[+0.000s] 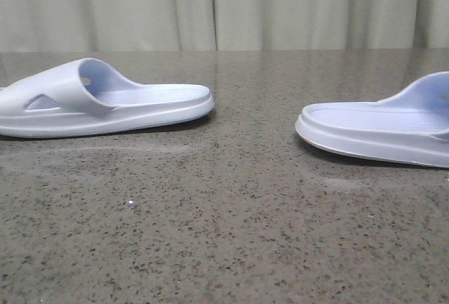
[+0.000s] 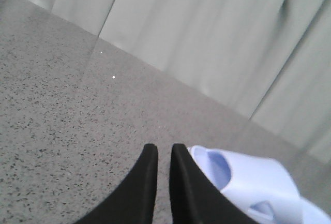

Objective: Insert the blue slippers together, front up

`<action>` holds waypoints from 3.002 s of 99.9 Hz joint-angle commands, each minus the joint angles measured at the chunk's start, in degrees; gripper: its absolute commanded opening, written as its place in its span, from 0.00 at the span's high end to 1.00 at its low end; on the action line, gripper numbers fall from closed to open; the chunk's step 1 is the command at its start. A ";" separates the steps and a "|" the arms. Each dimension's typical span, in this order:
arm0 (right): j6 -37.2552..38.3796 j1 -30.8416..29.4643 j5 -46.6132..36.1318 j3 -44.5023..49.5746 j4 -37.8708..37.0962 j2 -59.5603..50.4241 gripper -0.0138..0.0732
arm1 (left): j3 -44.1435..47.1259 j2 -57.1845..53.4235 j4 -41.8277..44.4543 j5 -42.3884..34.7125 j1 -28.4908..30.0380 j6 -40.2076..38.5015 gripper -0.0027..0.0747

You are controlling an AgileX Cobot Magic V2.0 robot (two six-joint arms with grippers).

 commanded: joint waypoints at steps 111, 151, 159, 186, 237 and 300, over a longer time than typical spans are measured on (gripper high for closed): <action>-12.07 -0.26 32.92 -33.23 -1.60 30.71 0.70 | -40.85 37.71 24.47 35.61 0.16 3.58 0.75; 5.70 -2.12 46.40 -41.33 -27.19 37.14 0.69 | -41.49 39.54 22.32 37.19 0.16 3.58 0.47; 5.70 -2.12 48.84 -42.36 -27.46 40.12 0.67 | -41.49 40.63 22.19 37.19 0.16 3.58 0.47; 5.93 -2.12 50.31 -43.84 -28.22 47.68 0.58 | -41.88 45.94 21.95 36.99 0.16 3.58 0.47; 5.93 -5.84 46.81 -43.88 -27.85 53.72 0.58 | -49.30 55.19 21.84 36.97 0.16 5.06 0.47; 2.81 -5.84 45.41 -44.33 -22.78 60.81 0.58 | -49.30 57.38 21.17 34.55 0.16 6.52 0.47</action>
